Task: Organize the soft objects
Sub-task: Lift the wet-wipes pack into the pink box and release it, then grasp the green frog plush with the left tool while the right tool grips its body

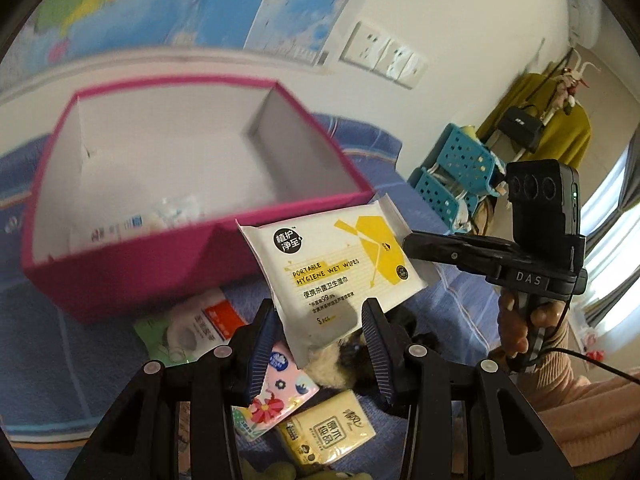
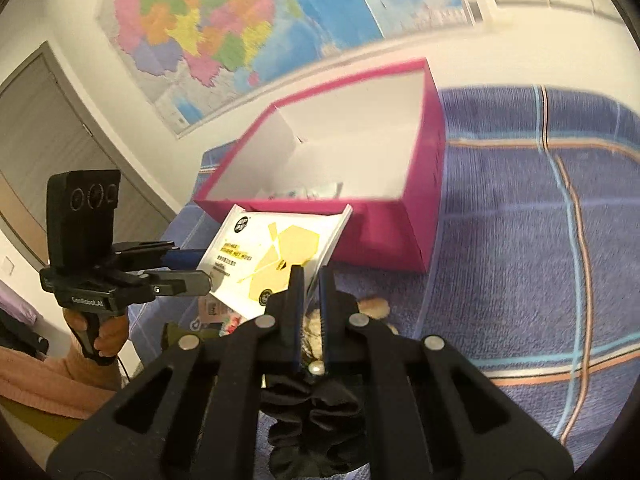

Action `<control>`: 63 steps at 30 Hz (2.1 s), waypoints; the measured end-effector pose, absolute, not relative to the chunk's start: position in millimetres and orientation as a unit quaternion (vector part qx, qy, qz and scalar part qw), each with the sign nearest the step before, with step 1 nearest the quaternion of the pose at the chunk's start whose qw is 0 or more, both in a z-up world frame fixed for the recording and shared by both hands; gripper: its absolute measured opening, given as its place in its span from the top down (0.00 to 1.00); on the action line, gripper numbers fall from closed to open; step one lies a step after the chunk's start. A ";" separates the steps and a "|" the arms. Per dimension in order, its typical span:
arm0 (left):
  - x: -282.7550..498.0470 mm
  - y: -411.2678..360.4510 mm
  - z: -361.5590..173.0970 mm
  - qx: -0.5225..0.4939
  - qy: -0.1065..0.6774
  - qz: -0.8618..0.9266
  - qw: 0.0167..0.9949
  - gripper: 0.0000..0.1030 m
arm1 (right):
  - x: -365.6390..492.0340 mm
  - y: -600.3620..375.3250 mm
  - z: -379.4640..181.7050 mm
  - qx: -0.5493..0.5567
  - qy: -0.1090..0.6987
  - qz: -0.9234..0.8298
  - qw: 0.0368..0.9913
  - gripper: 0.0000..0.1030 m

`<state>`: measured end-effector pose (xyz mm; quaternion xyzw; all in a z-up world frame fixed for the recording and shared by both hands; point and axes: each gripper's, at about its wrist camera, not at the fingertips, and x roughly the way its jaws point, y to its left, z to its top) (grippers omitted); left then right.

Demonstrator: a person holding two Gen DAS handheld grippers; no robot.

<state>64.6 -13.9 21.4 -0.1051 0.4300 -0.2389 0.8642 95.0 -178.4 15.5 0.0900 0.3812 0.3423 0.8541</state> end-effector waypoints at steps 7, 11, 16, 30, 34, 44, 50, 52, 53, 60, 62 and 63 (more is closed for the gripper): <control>67.6 -10.4 46.9 -0.093 0.401 -0.233 0.881 0.58 | 98.5 -171.3 43.5 0.068 0.349 0.344 0.869 0.92; 78.9 -8.1 57.0 -0.094 0.390 -0.220 0.889 0.58 | 109.6 -167.1 54.2 0.057 0.337 0.345 0.874 0.92; 98.8 -5.5 64.9 -0.085 0.384 -0.200 0.897 0.58 | 134.2 -161.6 60.0 0.054 0.338 0.340 0.876 0.92; 152.1 -8.7 32.3 -0.082 0.428 -0.167 0.884 0.58 | 184.8 -152.1 43.0 0.035 0.368 0.296 0.881 0.92; 161.7 -7.8 22.3 -0.086 0.441 -0.166 0.878 0.58 | 193.2 -151.0 36.1 0.029 0.380 0.287 0.879 0.92; 183.8 -17.8 -0.3 -0.081 0.477 -0.165 0.860 0.49 | 201.8 -150.3 23.6 0.005 0.384 0.233 0.893 0.87; 184.8 -19.1 -1.8 -0.078 0.474 -0.161 0.862 0.42 | 187.8 -154.8 30.8 0.003 0.362 0.226 0.904 0.87; 176.4 -16.7 3.1 -0.075 0.458 -0.158 0.871 0.42 | 179.5 -157.8 34.7 0.005 0.354 0.230 0.907 0.87; 173.5 -15.5 5.6 -0.073 0.452 -0.157 0.875 0.42 | 176.1 -158.9 36.2 0.008 0.351 0.234 0.907 0.87; 119.9 2.8 40.3 -0.078 0.378 -0.160 0.909 0.41 | 137.7 -157.8 39.6 0.034 0.336 0.308 0.889 0.75; 104.1 8.2 47.3 -0.077 0.364 -0.160 0.914 0.38 | 126.3 -151.8 36.7 0.039 0.337 0.331 0.880 0.74; 95.7 11.2 50.0 -0.077 0.358 -0.157 0.917 0.36 | 122.8 -148.0 35.4 0.037 0.339 0.340 0.877 0.74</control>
